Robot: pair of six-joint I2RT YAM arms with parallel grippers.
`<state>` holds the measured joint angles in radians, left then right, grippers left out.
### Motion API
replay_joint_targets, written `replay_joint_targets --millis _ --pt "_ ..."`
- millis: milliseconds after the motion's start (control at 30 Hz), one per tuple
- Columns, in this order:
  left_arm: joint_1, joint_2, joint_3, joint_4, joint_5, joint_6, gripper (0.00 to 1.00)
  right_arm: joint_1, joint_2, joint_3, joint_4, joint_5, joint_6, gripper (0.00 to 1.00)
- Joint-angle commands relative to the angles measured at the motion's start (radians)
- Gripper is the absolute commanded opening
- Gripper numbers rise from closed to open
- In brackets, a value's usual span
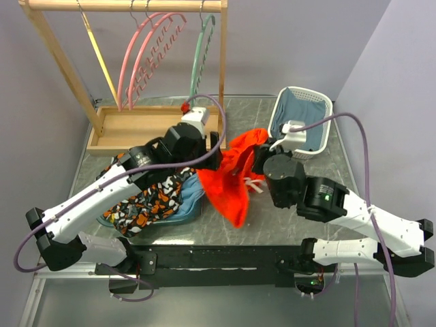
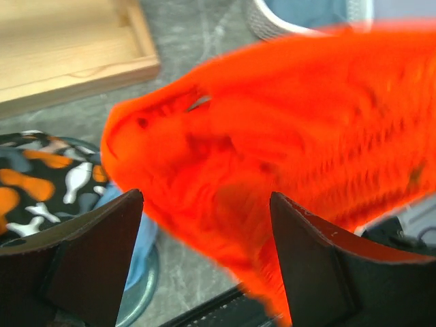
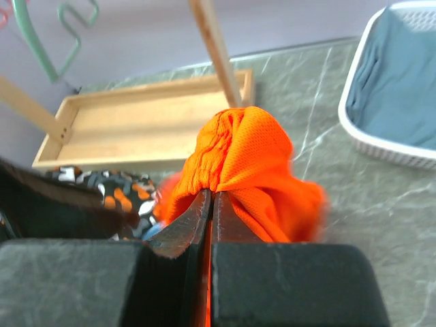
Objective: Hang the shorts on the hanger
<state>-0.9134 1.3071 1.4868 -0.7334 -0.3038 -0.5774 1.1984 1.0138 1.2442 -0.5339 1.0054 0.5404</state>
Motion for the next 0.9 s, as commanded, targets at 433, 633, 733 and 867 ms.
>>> replay_joint_targets --millis 433,633,733,867 --pt "-0.337 -0.066 -0.422 0.379 -0.211 -0.435 0.62 -0.129 0.095 0.268 -0.158 -0.044 -0.126 0.00" --pt "-0.331 -0.039 -0.439 0.436 -0.301 -0.546 0.51 -0.131 0.089 0.276 -0.170 -0.057 -0.120 0.00" --pt "-0.323 0.010 -0.404 0.356 -0.328 -0.608 0.47 -0.132 0.089 0.288 -0.181 -0.062 -0.119 0.00" --pt "-0.314 0.044 -0.407 0.356 -0.334 -0.639 0.45 -0.131 0.074 0.288 -0.181 -0.068 -0.119 0.00"
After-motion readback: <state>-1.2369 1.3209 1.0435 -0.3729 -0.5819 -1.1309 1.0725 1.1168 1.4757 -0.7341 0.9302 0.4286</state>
